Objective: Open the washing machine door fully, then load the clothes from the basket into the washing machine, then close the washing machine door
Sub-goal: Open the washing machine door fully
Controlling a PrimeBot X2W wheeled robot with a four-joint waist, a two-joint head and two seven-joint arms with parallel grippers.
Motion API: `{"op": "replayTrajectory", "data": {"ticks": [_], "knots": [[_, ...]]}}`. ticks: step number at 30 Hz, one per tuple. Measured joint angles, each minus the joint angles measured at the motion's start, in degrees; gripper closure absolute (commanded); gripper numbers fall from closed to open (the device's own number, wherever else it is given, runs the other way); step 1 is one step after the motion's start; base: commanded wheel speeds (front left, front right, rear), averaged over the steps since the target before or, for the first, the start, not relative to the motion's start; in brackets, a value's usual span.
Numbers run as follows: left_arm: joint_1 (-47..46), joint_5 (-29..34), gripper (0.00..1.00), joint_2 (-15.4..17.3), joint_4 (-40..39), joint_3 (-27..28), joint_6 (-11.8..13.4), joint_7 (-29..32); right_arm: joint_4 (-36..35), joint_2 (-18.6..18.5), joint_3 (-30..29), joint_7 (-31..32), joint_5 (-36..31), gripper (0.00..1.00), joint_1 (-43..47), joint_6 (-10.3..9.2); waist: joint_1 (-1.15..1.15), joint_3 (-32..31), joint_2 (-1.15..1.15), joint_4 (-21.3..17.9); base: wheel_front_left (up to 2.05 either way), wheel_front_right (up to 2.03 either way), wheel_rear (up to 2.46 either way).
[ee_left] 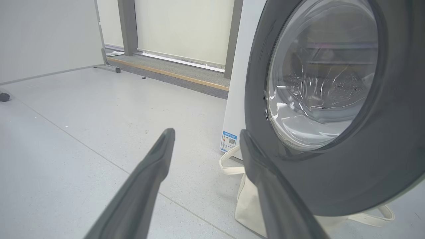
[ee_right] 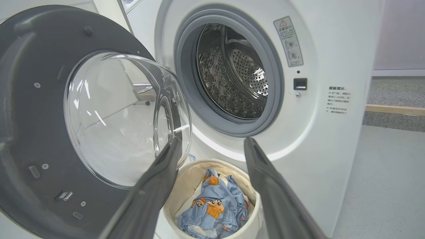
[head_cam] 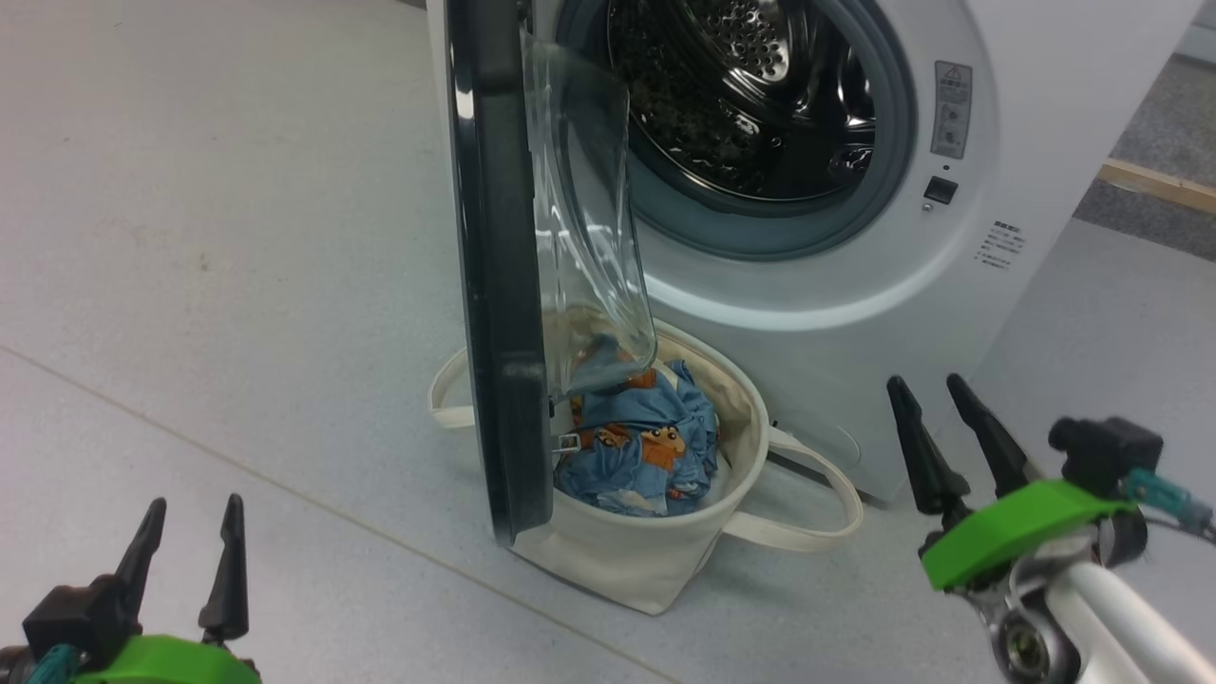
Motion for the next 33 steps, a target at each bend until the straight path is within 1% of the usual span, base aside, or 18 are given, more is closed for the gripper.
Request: {"op": "replayTrajectory", "data": {"ticks": [2, 7, 12, 16, 30, 31, 32, 33], "knots": [[-0.02, 0.0, 0.0, 0.0, 0.23, -0.48, 0.0, 0.0, -1.59, 1.68, -3.8, -0.01, -4.05, 0.0, 3.44, 0.0, 0.0, -0.24, 0.0, -0.22, 0.0, 0.0, 0.0], [-0.06, 0.0, 0.0, 0.01, 1.02, -0.9, -0.03, 0.0, -4.47, 6.79, -10.07, -0.01, -12.04, 0.0, 11.1, 0.0, -0.01, -0.55, 0.0, -0.67, 0.0, 0.0, 0.0], [-0.74, -0.01, 0.0, 0.05, 1.18, -0.98, -0.04, 0.0, -6.72, 9.07, -13.0, -0.01, -16.22, 0.0, 13.52, 0.0, 0.0, -0.31, 0.0, -1.42, 0.0, 0.0, 0.0], [-1.41, -0.02, 0.0, 0.05, 1.18, -1.07, -0.04, 0.0, -7.0, 9.98, -13.45, -0.01, -17.37, 0.0, 13.57, 0.01, 0.0, -0.31, 0.0, -1.98, 0.0, 0.0, 0.0], [-1.41, -0.1, 0.0, 0.04, 1.54, -1.43, -0.03, 0.0, -6.61, 10.25, -13.33, -0.01, -17.38, 0.0, 13.59, 0.01, 0.0, -0.37, 0.0, -2.48, 0.0, 0.0, 0.0], [-1.41, -0.1, 0.17, 0.04, 1.54, -1.47, -0.03, 0.0, -6.53, 10.27, -13.32, -0.01, -17.37, 0.0, 13.59, 0.01, 0.0, -0.37, 0.0, -2.52, 0.0, 0.0, 0.0], [-1.41, -0.11, 1.0, 0.04, 1.52, -1.53, -0.03, 0.0, -6.53, 10.31, -13.28, -0.01, -17.37, 0.0, 13.59, 0.01, 0.0, -0.34, 0.0, -2.56, 0.0, 0.0, 0.0], [-1.41, -0.3, 1.0, 0.01, 1.32, -1.58, -0.04, 0.0, -6.53, 10.36, -13.27, -0.01, -17.37, 0.0, 13.58, 0.01, 0.0, -0.31, 0.0, -2.61, 0.0, 0.0, 0.0]]}}
